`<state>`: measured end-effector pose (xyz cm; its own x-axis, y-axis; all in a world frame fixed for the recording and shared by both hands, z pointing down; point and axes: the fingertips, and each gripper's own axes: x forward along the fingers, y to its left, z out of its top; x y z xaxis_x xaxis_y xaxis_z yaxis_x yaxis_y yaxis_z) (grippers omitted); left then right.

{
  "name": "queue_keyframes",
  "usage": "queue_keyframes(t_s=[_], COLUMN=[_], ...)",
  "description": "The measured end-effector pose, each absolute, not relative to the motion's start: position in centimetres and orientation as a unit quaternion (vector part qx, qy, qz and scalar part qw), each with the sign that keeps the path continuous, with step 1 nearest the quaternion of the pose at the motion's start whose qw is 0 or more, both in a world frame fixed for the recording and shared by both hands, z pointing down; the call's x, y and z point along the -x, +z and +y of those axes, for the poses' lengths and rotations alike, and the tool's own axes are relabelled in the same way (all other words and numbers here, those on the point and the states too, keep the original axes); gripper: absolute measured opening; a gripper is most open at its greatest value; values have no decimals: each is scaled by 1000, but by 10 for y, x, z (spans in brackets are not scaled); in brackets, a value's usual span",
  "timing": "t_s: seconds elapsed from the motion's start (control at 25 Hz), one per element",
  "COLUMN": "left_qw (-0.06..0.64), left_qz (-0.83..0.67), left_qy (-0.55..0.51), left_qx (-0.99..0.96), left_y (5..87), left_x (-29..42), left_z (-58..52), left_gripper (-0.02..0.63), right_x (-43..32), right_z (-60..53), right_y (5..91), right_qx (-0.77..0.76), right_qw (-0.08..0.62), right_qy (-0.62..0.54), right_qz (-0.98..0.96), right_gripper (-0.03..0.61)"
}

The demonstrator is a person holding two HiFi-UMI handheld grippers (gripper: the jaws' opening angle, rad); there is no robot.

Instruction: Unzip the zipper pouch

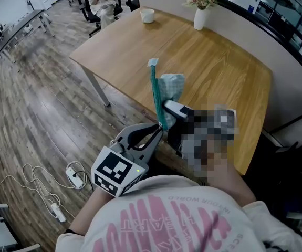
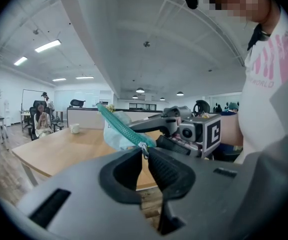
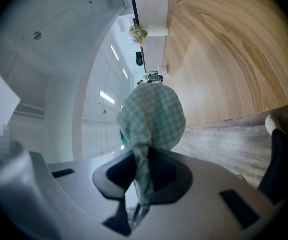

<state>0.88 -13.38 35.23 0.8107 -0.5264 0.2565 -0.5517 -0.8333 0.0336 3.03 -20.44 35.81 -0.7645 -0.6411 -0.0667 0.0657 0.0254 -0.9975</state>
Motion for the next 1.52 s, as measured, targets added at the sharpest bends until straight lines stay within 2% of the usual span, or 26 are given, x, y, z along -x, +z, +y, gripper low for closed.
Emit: queue_keyframes(t_s=[0.16,0.28,0.32,0.68,1.0,1.52], left_qw=[47,44,44,86,115,119], left_qz=[-288,-291,-291,-279,-287,-320], left_qy=[120,129,134,166,170,149], left_qx=[-949,-947,-946,-942,-936,-928], left_y=[349,350,351,361,377,362], left_x=[-11,-9,-9,-17,-10,9], left_z=[-133,-133,-134,-137,-141,-139], left_gripper=[43,21,6,5,6,6], right_x=[-31,-34,-35,-44,-40,-25], right_z=[-202,-202,-202,-208,-201,-182], right_y=[352,354,356,378,389,379], right_qx=[211,217,224,301,313,287], right_qw=[269,260,251,135,80,86], right_qy=[-663,-659,-654,-587,-553,-557], right_qz=[666,672,677,740,768,775], right_gripper=[52,52,51,51,51,51])
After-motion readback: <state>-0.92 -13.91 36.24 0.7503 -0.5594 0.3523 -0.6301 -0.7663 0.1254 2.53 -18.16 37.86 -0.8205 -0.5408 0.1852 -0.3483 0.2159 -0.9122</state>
